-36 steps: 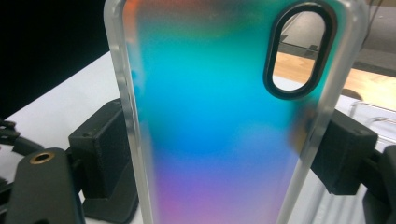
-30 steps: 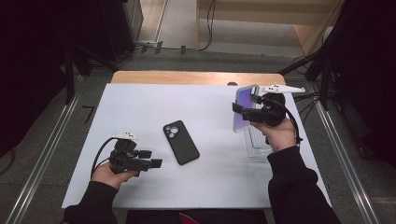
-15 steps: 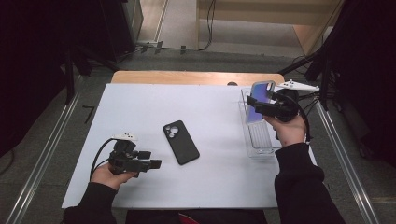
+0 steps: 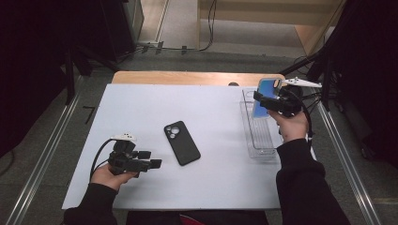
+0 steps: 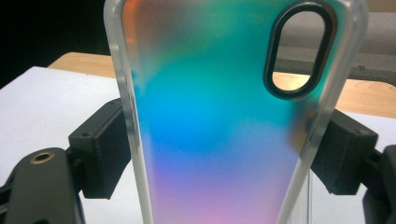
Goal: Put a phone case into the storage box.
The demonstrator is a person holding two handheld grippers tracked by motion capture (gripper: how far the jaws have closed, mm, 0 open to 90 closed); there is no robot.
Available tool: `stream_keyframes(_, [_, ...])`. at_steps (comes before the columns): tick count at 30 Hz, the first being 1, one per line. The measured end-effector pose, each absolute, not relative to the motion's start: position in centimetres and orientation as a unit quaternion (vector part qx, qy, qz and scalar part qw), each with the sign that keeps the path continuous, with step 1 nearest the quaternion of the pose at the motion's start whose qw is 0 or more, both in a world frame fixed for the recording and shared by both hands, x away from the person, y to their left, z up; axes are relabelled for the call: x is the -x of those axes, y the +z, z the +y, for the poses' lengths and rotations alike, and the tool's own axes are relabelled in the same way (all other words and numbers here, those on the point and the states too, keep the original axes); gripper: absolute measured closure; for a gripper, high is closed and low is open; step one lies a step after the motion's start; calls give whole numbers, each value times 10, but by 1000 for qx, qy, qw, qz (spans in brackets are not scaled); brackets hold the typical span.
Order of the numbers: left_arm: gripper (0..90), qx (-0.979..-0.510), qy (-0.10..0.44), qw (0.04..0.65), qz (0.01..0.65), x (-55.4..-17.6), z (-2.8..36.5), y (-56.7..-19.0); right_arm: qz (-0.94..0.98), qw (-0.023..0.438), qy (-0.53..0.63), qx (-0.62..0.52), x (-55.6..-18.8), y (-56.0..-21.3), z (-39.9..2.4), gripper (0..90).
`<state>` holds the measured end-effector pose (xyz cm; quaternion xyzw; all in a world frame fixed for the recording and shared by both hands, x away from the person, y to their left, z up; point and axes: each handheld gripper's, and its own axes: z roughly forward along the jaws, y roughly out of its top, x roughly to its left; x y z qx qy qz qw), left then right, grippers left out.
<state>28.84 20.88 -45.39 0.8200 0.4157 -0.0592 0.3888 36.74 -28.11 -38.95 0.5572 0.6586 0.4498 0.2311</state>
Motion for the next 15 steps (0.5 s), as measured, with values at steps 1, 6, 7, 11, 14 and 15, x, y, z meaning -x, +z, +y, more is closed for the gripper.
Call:
stream_keyframes(1, [287, -820, -59, 390, 415, -289, 209, -454, 664, 232, 444, -555, -375, -388, -280, 154])
stream_keyframes(6, [287, -819, -60, 389, 417, -290, 209, -454, 665, 240, 433, -559, -393, -386, -281, 154])
stream_keyframes(7, [287, -820, -60, 388, 417, -290, 209, -454, 665, 240, 433, -559, -393, -386, -281, 154])
stream_keyframes(11, [287, -820, -59, 389, 416, -289, 208, -455, 663, 242, 426, -566, -408, -386, -281, 154])
stream_keyframes(14, [287, -820, -58, 389, 417, -289, 209, -455, 662, 239, 418, -574, -420, -388, -282, 154])
stream_keyframes(15, [288, -819, -58, 390, 418, -289, 209, -455, 661, 241, 414, -577, -427, -389, -281, 154])
